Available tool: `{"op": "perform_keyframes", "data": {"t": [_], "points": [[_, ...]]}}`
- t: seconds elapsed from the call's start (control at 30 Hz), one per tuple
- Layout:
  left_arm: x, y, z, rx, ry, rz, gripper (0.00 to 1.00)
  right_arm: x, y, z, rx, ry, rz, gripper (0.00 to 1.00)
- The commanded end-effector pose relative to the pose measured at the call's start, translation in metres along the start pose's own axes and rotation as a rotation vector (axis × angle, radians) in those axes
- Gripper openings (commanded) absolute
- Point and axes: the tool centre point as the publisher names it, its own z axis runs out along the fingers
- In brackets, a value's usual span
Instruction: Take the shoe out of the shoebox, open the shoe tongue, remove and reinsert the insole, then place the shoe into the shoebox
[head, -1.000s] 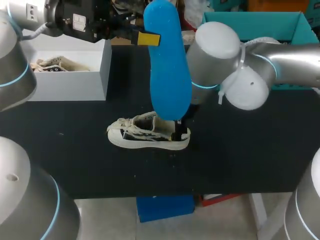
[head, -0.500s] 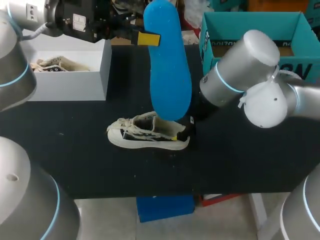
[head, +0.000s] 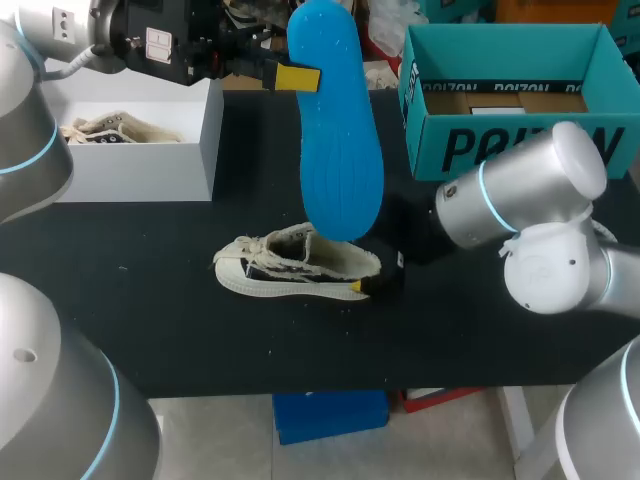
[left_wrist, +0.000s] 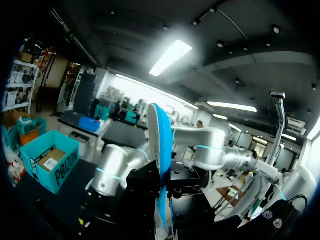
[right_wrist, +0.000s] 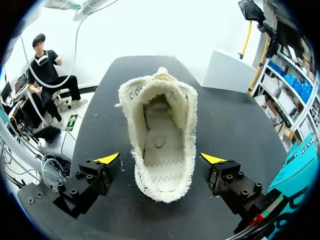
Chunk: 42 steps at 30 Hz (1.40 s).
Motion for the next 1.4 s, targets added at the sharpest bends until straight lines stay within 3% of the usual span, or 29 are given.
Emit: {"op": "perform_keyframes", "data": {"t": [0.03,1.03,1.3,1.4], "points": [[-0.001,0.001,0.001,0.001,0.0,0.001,0.0,0.0,-0.006,0.007,-0.15,-0.009,0.002,1.0],[-0.001,0.001,0.001,0.001,0.0,0.001,0.0,-0.002,-0.024,0.022,-0.238,0.011,0.042,1.0],[-0.001,0.001,0.001,0.001,0.0,0.001,0.0,-0.011,-0.018,0.0,-0.138,0.053,0.008,1.0],[-0.001,0.001,0.001,0.001,0.0,0.001,0.0,-0.016,-0.013,-0.012,-0.051,0.075,-0.012,1.0]]}}
